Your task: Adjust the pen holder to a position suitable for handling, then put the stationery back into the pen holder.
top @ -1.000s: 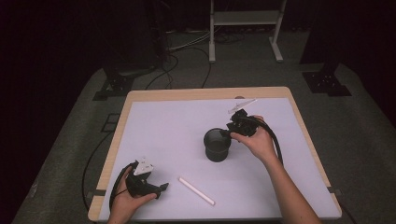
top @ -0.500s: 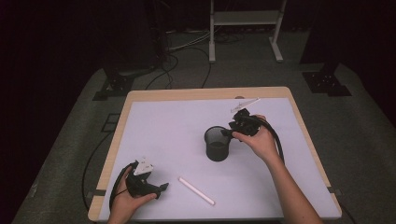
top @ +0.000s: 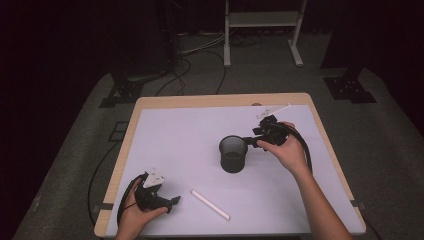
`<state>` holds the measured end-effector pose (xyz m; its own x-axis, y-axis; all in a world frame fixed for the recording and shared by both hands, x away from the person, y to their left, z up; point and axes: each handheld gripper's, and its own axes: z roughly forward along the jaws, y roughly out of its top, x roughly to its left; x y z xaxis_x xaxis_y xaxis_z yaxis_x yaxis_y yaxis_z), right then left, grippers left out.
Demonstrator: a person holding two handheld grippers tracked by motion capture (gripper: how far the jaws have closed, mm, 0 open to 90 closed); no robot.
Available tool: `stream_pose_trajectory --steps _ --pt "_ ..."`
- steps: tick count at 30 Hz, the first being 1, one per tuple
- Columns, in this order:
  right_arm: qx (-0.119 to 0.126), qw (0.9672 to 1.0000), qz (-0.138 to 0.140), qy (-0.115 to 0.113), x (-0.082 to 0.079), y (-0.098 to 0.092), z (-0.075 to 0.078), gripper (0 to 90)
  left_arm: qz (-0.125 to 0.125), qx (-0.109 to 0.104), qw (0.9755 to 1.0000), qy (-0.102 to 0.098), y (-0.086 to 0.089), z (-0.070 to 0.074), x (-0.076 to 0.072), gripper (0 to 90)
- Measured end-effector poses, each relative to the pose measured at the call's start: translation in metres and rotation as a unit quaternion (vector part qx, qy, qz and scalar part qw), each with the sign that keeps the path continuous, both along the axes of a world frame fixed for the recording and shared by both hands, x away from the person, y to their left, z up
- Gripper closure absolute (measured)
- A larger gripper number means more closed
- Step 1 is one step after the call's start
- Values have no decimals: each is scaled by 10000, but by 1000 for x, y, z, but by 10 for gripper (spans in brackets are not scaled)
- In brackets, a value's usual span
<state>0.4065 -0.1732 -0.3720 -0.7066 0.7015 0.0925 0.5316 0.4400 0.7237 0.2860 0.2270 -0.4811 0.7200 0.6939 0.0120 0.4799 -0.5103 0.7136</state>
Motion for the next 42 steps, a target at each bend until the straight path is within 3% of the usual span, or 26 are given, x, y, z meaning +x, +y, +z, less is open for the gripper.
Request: stream_pose_trajectory --steps 23,42 --pt "151 9982 -499 -305 -34 -55 -2 234 25 -37 10000 -12 0 0 0 4" --pt "-79 9961 -804 -342 -65 -100 -39 204 15 -20 10000 0 0 0 0 4"
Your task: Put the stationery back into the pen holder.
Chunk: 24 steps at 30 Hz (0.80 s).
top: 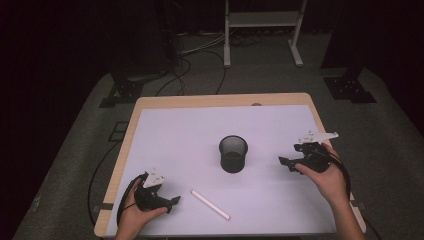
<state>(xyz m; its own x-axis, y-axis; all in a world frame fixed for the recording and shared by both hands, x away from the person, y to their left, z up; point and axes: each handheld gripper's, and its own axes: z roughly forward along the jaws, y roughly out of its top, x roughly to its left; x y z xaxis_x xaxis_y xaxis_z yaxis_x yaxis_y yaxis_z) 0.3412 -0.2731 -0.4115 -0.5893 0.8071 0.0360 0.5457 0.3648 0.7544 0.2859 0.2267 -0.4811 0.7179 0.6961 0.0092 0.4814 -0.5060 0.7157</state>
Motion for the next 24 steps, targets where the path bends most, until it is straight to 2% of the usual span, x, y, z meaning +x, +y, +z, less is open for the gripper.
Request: stream_pose_trajectory --steps 7,15,24 --pt "-156 9999 -47 23 -13 -11 -18 191 1 23 10000 -1 0 0 0 4" --pt "-333 9991 -234 132 -28 -23 -37 190 4 21 10000 -3 0 0 0 3" --pt "-161 9994 -285 69 -43 -35 -54 190 4 9 10000 1 0 0 0 3"
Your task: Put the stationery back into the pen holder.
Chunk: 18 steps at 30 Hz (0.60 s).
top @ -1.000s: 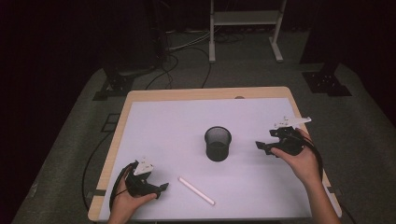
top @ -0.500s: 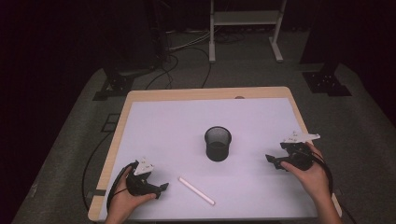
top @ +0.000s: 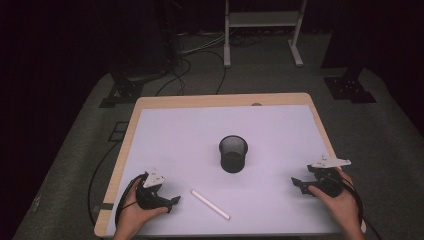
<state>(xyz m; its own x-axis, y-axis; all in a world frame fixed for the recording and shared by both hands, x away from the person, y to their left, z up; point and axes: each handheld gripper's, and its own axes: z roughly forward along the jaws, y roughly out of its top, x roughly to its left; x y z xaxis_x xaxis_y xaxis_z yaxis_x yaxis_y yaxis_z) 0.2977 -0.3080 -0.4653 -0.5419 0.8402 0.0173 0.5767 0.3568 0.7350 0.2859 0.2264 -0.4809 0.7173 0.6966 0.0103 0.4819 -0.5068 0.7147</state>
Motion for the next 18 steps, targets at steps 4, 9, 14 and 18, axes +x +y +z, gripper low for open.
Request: stream_pose_trajectory --steps 4,9,14,18 --pt "-48 10000 8 -32 -5 -1 -7 188 0 2 10000 -2 0 0 0 4" --pt "-115 9999 -15 -13 -8 -3 -16 173 -7 12 10000 -4 0 0 0 4" --pt "-102 9999 -55 2 -8 -4 -16 167 -72 -25 9999 -72 1 1 -2 32" --pt "-92 9999 -59 7 -8 -4 -17 165 -161 -40 9998 -65 1 2 -3 58"
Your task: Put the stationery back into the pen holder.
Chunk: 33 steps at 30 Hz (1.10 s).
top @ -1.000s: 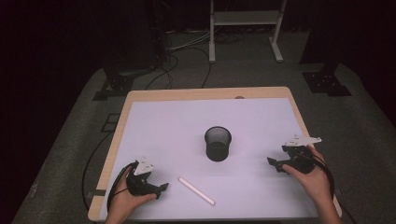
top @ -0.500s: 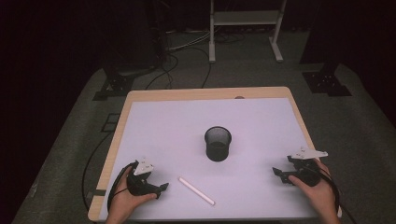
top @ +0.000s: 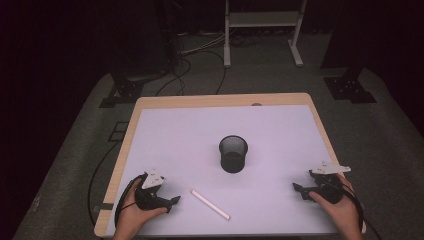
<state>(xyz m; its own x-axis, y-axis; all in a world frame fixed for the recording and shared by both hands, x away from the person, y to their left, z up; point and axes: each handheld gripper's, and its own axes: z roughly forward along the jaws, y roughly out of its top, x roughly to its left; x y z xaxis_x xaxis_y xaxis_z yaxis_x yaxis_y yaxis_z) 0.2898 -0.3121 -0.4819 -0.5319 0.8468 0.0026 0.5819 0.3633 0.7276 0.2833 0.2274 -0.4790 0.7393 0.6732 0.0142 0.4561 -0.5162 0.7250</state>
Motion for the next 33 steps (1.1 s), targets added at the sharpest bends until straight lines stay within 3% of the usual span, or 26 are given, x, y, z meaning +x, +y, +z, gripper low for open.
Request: stream_pose_trajectory --steps 8,17,33 --pt "12 10000 -1 -8 0 0 0 165 -369 -119 9992 -34 -9 12 -2 107" --pt "29 10000 0 5 0 0 -1 165 -876 -134 9960 -100 -26 29 2 127" --pt "52 10000 6 23 1 -1 -1 164 -1450 -111 9894 2 -56 28 8 148"
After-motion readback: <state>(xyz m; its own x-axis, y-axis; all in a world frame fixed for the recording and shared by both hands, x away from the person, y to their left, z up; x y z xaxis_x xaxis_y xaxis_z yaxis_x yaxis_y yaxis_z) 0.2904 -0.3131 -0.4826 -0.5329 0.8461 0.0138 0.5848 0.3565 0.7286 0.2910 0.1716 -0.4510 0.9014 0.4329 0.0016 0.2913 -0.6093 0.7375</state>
